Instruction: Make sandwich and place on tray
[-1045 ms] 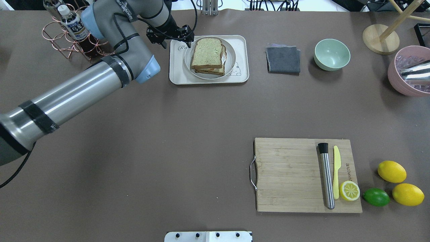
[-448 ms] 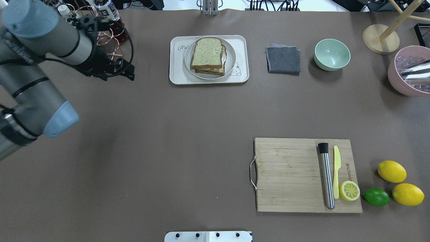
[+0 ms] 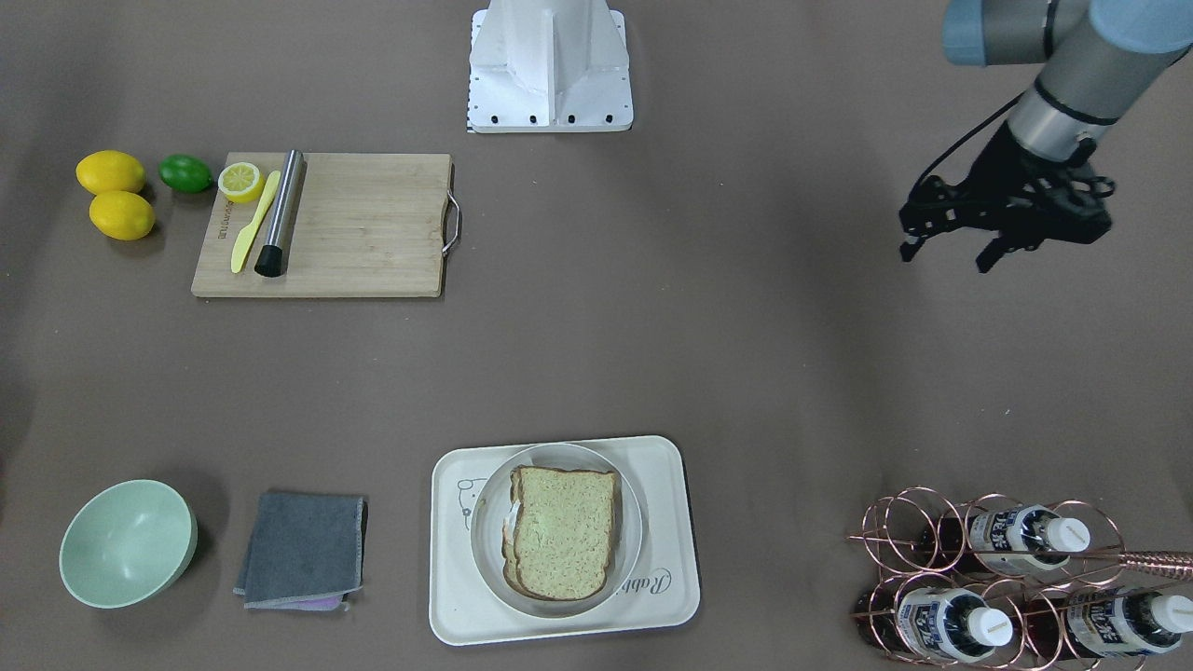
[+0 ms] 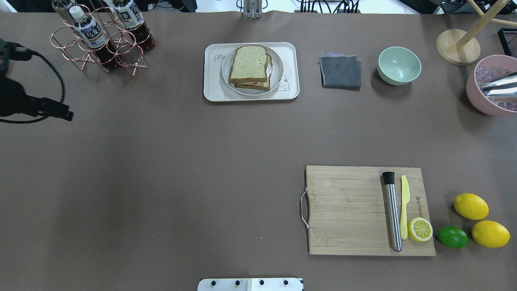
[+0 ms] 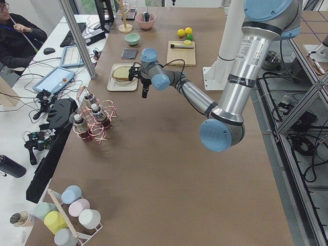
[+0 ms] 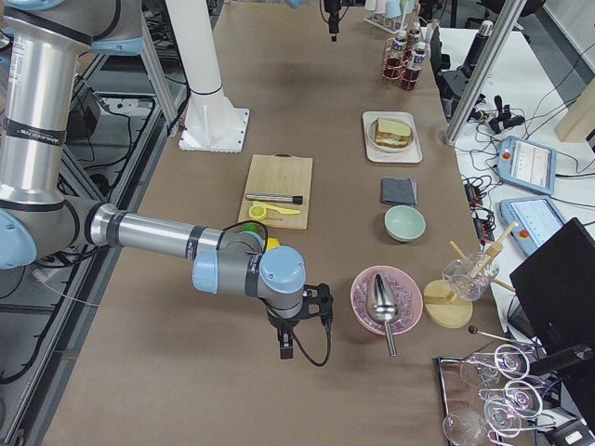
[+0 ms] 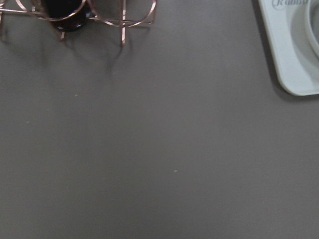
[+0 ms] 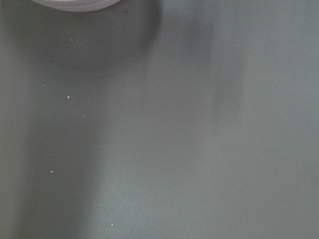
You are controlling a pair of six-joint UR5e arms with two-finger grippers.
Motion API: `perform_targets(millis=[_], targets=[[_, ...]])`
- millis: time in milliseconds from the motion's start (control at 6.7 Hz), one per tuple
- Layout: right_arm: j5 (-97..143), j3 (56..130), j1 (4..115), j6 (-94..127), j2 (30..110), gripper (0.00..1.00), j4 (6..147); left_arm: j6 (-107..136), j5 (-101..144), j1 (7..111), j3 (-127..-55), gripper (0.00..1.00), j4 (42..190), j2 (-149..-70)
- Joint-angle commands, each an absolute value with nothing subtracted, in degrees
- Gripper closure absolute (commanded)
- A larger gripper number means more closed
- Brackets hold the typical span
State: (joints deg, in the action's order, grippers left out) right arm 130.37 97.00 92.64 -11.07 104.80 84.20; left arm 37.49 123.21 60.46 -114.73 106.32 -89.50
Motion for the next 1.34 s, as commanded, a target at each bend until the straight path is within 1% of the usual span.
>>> perform_targets(millis=[0, 149, 299, 448, 597, 747, 896, 1195], targets=[[130.60, 97.29, 92.64, -10.99, 104.68, 0.00, 84.20, 15.06, 128.29, 73.67, -112.35, 0.02, 106.26, -79.31], [130.61, 97.38, 92.64, -10.99, 104.59, 0.00, 84.20, 2.85, 131.45, 82.35, -106.32, 0.02, 106.09, -79.19], [130.61, 97.47, 92.64, -10.99, 104.59, 0.00, 84.20, -2.58, 132.62, 86.18, -103.74, 0.02, 104.95, -79.97], [130.61, 97.21, 92.64, -10.99, 104.07, 0.00, 84.20, -4.03, 132.63, 87.26, -104.41, 0.02, 97.46, -82.07], [130.52, 96.86, 92.64, -10.99, 103.89, 0.00, 84.20, -8.83, 131.76, 87.54, -103.28, 0.02, 90.07, -85.48], [130.60, 96.94, 92.64, -10.99, 103.97, 0.00, 84.20, -15.40, 130.97, 87.97, -100.66, 0.02, 88.17, -83.43], [130.61, 96.94, 92.55, -10.99, 103.97, 0.00, 84.20, -15.73, 130.87, 88.85, -99.94, 0.02, 88.15, -81.15], [130.52, 96.86, 92.55, -11.07, 103.97, 0.00, 84.20, -15.99, 130.87, 89.12, -98.26, 0.02, 88.24, -80.68]])
